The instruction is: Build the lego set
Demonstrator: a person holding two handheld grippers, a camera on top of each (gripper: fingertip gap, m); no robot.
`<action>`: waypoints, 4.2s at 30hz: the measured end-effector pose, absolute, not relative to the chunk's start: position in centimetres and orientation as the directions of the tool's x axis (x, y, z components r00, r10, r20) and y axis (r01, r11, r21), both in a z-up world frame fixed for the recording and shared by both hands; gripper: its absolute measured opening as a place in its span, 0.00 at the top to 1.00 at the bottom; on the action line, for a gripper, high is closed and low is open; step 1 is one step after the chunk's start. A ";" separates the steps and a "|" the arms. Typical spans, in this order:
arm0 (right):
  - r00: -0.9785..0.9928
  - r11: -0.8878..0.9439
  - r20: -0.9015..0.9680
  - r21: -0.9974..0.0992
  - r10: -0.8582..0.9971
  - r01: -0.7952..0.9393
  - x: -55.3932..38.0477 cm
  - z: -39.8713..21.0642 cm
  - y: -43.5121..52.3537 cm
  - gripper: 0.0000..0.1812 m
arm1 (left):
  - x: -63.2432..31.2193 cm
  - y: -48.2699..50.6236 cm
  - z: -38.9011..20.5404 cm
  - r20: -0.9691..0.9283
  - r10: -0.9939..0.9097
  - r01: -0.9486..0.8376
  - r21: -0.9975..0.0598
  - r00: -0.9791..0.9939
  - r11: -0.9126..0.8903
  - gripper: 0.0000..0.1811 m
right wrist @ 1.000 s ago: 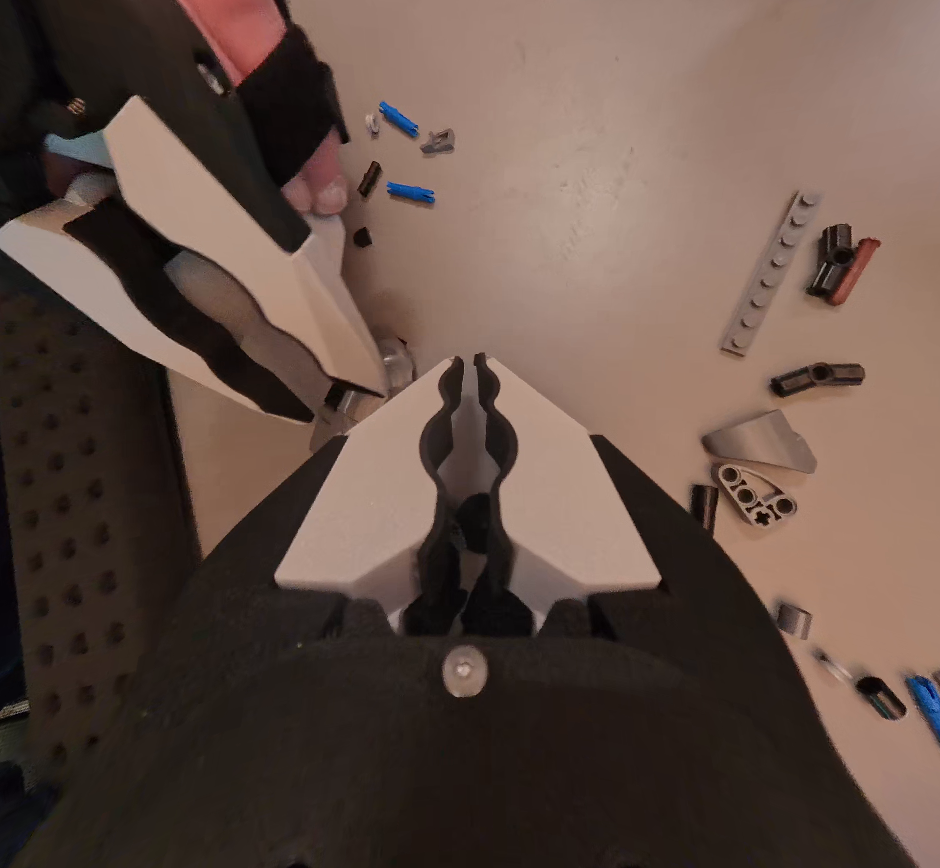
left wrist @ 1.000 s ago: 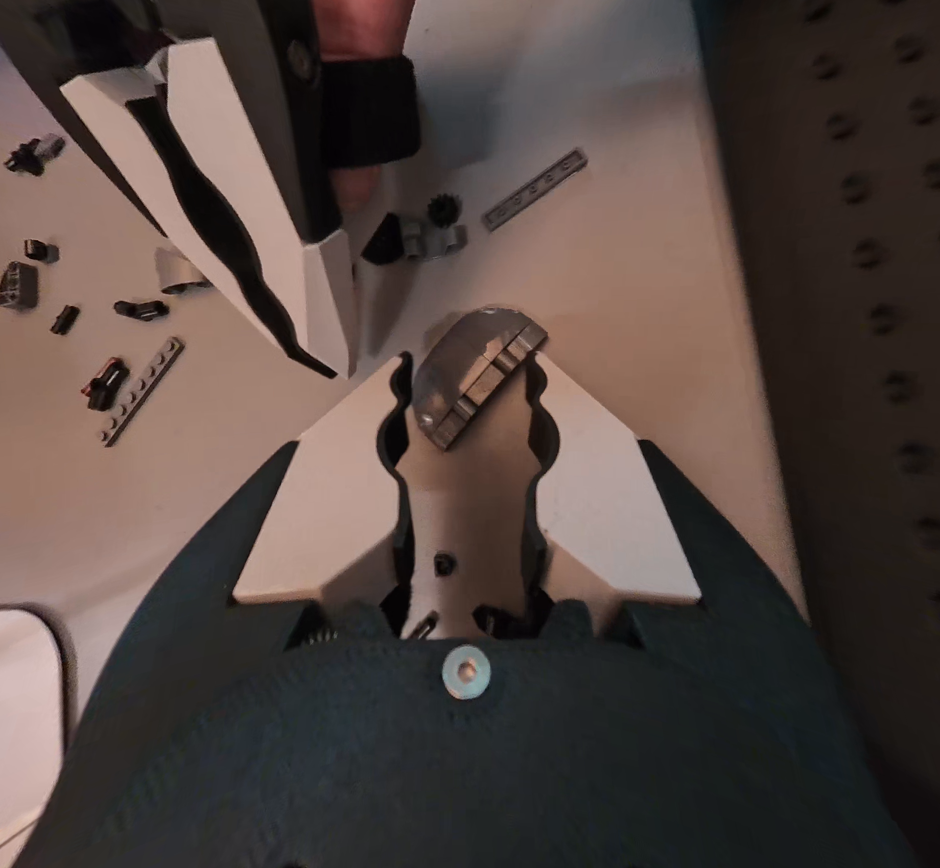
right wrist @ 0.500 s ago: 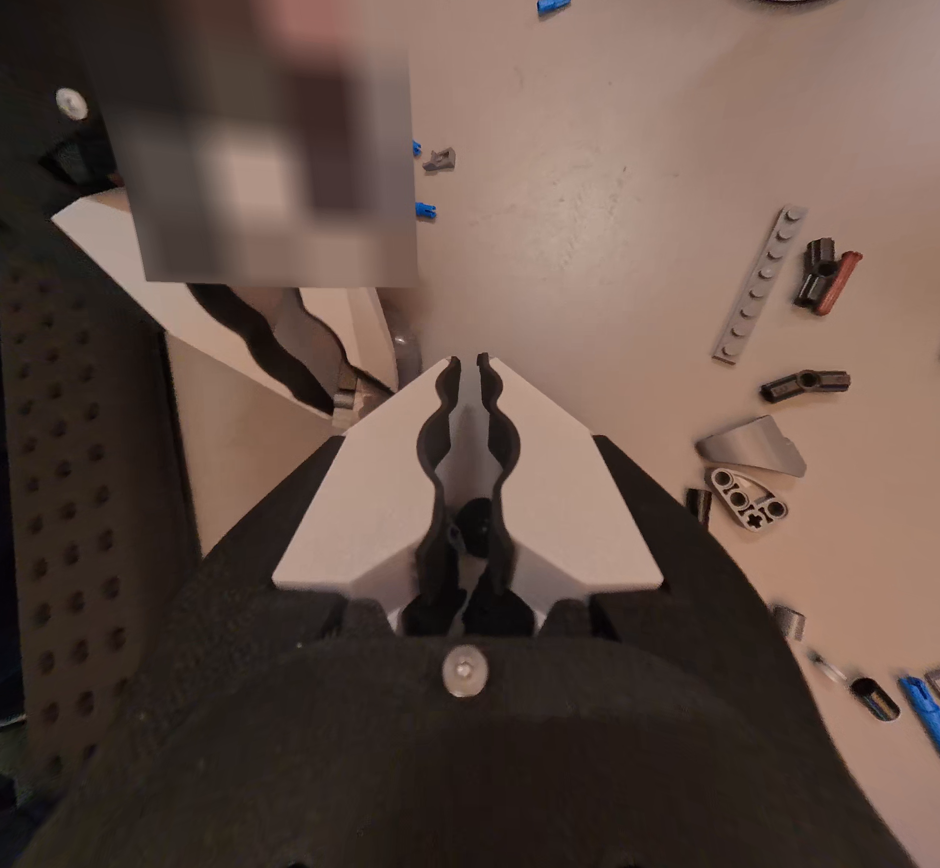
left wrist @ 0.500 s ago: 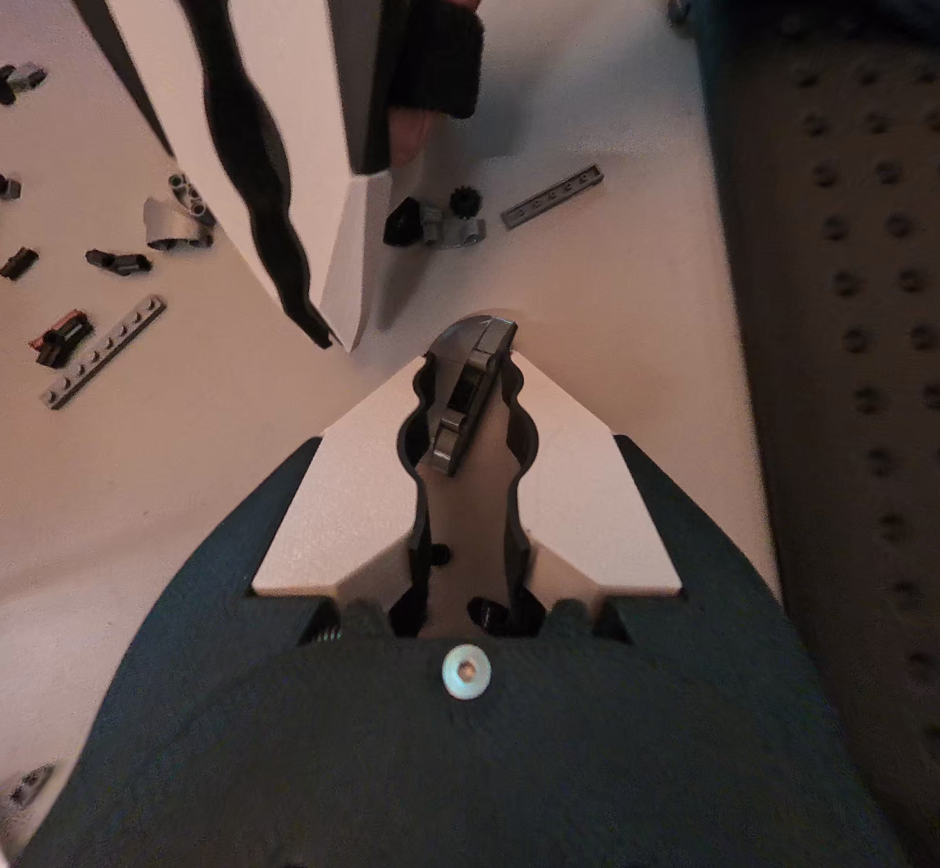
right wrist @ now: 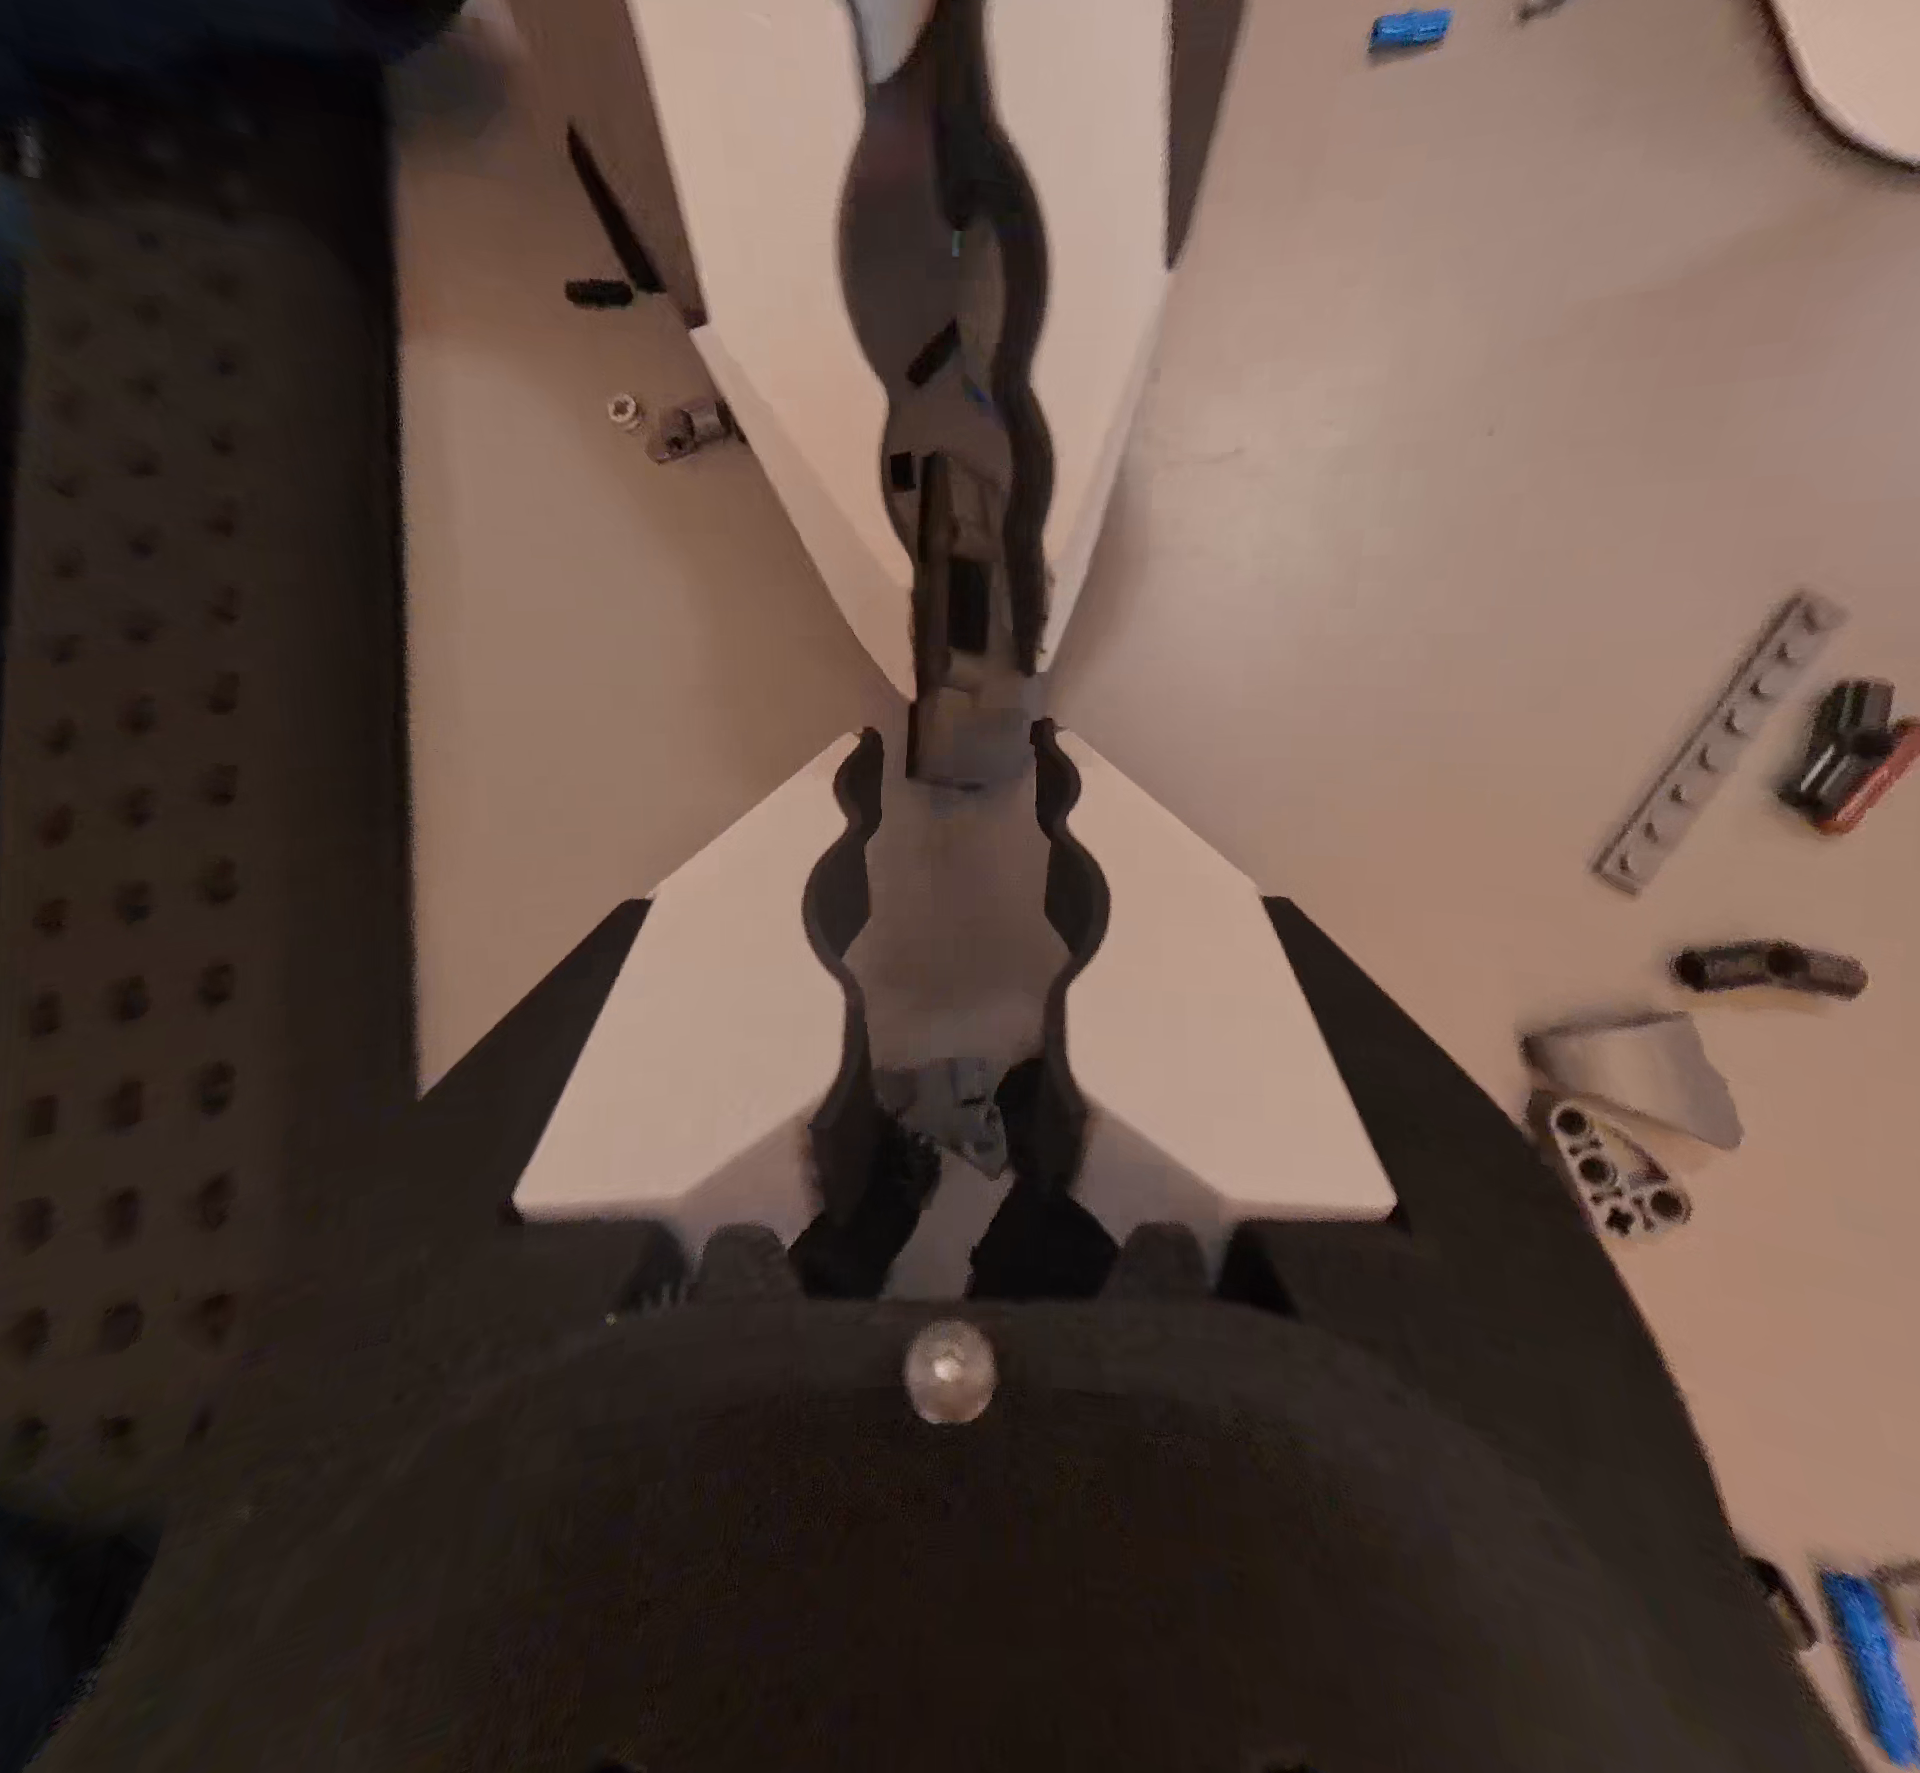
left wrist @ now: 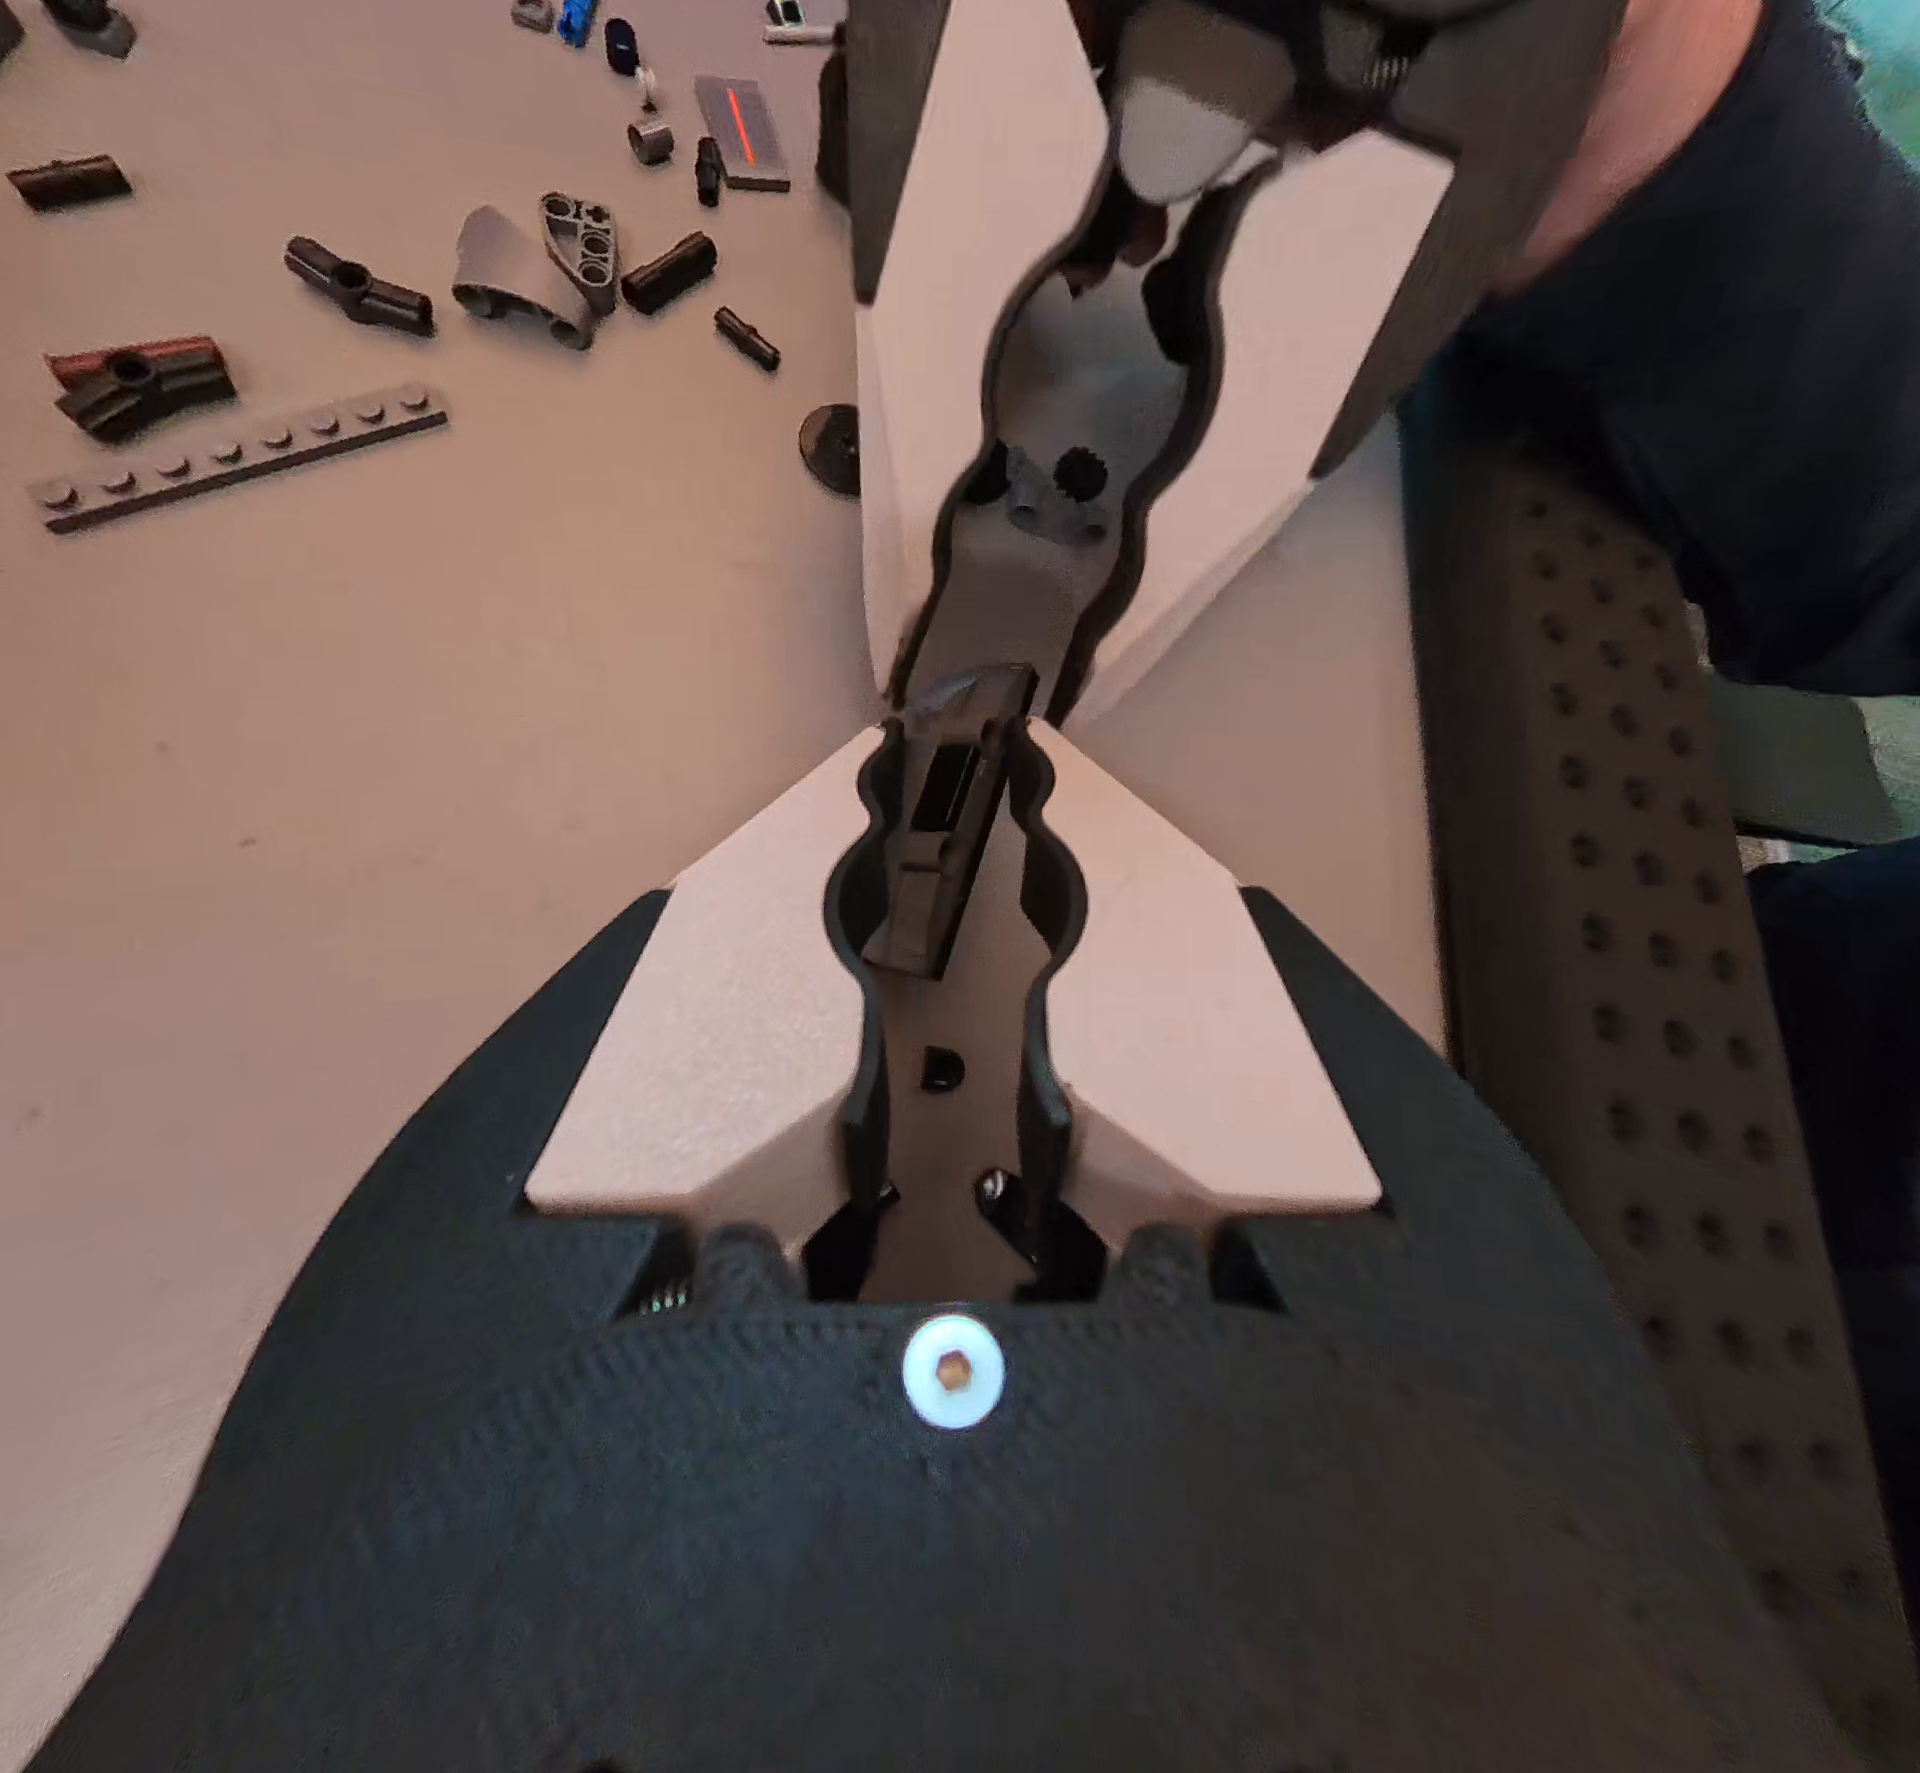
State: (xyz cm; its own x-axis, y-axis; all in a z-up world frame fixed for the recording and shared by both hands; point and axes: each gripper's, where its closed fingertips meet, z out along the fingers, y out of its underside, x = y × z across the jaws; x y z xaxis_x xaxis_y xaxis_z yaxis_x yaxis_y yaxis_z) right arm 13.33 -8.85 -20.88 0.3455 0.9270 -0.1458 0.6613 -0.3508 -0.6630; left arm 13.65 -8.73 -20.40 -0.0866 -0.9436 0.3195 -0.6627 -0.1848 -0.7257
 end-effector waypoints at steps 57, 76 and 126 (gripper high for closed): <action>0.415 -0.238 0.039 -0.770 0.909 0.593 12.9 -18.5 -6.1 0.94 | 12.4 -6.1 -19.8 -0.187 -0.978 -0.663 -0.720 -0.098 0.204 0.94; 0.390 -0.237 0.061 -0.705 0.919 0.668 13.2 -20.0 -6.7 0.94 | 12.6 -6.3 -21.2 -0.253 -0.959 -0.706 -0.655 -0.130 0.269 0.92; 0.486 -0.307 0.071 -0.693 0.871 0.652 15.0 -20.0 -5.2 0.92 | 11.9 -5.5 -22.2 -0.379 -0.911 -0.762 -0.538 -0.163 0.360 0.88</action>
State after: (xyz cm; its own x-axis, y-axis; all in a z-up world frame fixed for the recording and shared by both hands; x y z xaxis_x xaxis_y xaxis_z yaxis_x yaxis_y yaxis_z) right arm 15.02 -5.21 -19.96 0.4858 0.8712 0.0715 0.6524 -0.3069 -0.6930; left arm 11.89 -5.46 -22.24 -0.1626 -0.9109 -0.3793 -0.7620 0.3602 -0.5382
